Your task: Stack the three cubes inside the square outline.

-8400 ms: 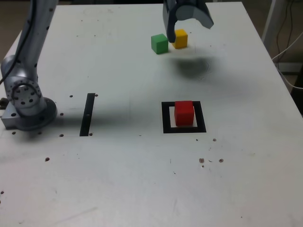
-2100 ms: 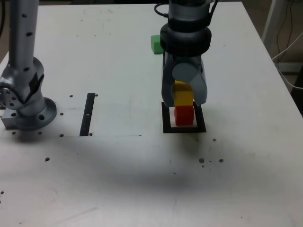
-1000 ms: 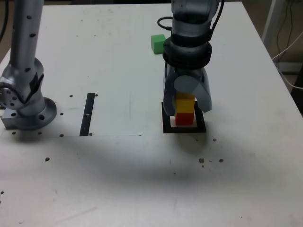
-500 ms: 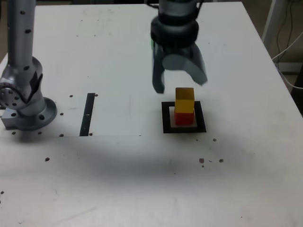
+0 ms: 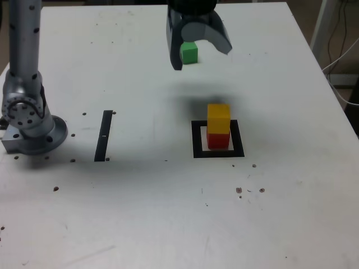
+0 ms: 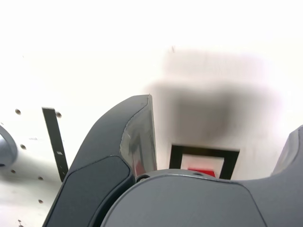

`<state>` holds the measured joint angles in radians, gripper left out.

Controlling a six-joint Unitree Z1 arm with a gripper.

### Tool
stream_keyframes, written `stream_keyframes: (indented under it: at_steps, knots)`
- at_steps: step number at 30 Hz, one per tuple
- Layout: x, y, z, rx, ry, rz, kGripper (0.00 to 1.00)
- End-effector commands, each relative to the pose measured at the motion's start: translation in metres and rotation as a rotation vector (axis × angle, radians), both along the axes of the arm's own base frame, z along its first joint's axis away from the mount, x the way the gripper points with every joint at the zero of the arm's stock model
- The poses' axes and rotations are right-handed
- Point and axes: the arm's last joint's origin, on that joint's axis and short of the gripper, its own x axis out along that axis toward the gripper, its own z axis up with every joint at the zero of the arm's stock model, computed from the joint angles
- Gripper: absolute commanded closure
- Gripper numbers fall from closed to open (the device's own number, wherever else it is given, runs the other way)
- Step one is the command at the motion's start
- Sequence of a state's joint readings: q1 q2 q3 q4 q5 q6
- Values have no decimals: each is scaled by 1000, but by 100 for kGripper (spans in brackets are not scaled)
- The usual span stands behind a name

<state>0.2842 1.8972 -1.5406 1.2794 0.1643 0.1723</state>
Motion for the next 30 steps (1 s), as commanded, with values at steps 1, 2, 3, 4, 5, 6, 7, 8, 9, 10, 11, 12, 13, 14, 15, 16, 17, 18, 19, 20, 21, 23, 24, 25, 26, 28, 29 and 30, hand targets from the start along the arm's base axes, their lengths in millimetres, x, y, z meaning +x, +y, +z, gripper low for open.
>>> stream_keyframes:
  at_steps: [1, 2, 3, 4, 5, 6, 7, 8, 9, 10, 11, 12, 13, 14, 15, 16, 17, 18, 19, 20, 21, 23, 24, 25, 26, 28, 29, 30]
  knots:
    - [1, 9, -2, 2, 13, 6, 1]
    - [0, 15, -2, 3, 20, 11, 1]
    - [0, 20, -3, 3, 27, 15, 1]
    - [0, 26, -4, 4, 34, 19, 1]
    - [-1, 32, -6, 3, 40, 23, 1]
    - [-1, 40, -8, 3, 47, 29, 1]
    - [-1, 46, -9, 1, 52, 33, 1]
    - [-2, 52, -11, -1, 57, 36, 1]
    - [-1, 57, -13, -3, 61, 38, 1]
    - [-1, 63, -15, -6, 64, 41, 1]
    - [-1, 69, -16, -9, 67, 43, 1]
    - [0, 75, -19, -12, 71, 44, 1]
    - [1, 80, -21, -15, 74, 46, 1]
    - [2, 86, -23, -18, 77, 47, 1]
    - [2, 91, -25, -20, 80, 49, 1]
    - [3, 97, -27, -23, 82, 51, 1]
    - [4, 102, -29, -26, 84, 52, 1]
    - [5, 108, -32, -28, 87, 53, 1]
    - [5, 113, -34, -30, 88, 54, 1]
    - [6, 118, -36, -32, 90, 55, 1]
    - [7, 123, -38, -35, 93, 56, 1]
    - [8, 131, -43, -40, 98, 59, 2]
    - [9, 137, -46, -43, 102, 62, 2]
    - [10, 141, -48, -46, 106, 65, 2]
    - [11, 145, -50, -50, 109, 67, 2]
    - [13, 152, -54, -56, 115, 70, 3]
    - [14, 155, -55, -59, 118, 71, 3]
    - [15, 158, -57, -62, 121, 71, 4]
